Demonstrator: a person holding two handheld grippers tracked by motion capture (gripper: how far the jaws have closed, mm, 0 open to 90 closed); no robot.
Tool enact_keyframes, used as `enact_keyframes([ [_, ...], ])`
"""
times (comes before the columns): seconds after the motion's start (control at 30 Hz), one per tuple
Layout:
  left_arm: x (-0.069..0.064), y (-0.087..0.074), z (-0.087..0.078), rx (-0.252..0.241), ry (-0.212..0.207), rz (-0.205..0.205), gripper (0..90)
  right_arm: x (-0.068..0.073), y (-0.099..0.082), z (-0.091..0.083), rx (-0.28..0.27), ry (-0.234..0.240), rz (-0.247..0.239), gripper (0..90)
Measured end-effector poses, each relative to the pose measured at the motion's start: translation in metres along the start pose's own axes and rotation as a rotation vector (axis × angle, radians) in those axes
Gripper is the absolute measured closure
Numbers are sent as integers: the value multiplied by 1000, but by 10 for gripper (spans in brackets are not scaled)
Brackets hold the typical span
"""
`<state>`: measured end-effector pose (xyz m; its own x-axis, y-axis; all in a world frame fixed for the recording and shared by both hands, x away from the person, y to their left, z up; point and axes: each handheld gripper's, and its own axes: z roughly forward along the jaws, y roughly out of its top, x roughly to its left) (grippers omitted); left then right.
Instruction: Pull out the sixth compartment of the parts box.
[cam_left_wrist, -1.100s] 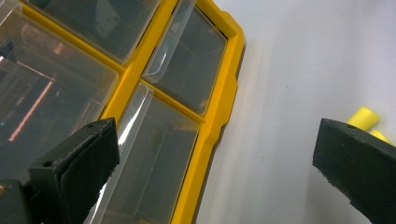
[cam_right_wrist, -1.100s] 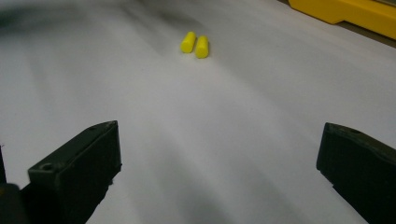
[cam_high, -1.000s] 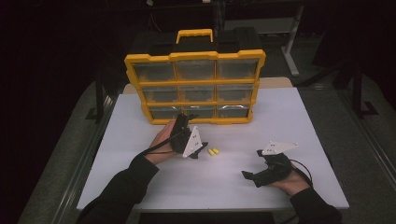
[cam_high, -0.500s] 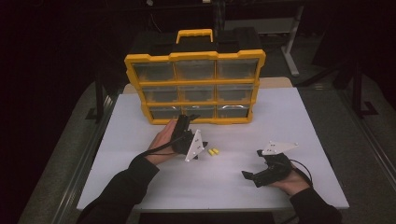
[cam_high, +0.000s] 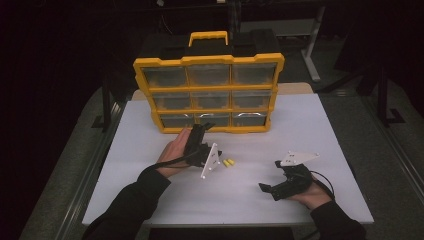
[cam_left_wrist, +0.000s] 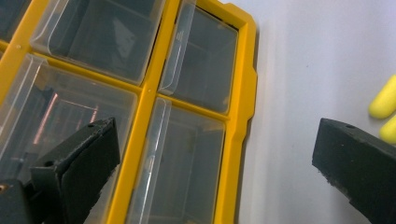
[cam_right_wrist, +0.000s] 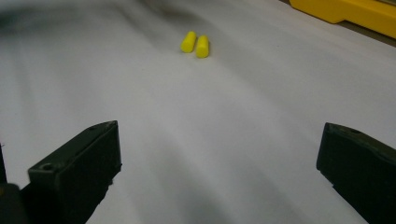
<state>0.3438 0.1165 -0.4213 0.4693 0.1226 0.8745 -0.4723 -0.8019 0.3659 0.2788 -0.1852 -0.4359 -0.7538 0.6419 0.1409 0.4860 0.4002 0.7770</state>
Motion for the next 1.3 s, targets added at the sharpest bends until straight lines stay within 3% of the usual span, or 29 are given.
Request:
enact_keyframes([
  [0.47, -8, 4, 0, 31, 53, 174, 2, 0, 0, 0, -1, 0, 1, 0],
  [0.67, -11, 4, 0, 38, 62, 220, 2, 0, 0, 0, -1, 0, 0, 0],
  [1.3, -12, 13, 10, 36, 104, 270, 2, 0, 0, -1, -4, -4, 3, 0],
])
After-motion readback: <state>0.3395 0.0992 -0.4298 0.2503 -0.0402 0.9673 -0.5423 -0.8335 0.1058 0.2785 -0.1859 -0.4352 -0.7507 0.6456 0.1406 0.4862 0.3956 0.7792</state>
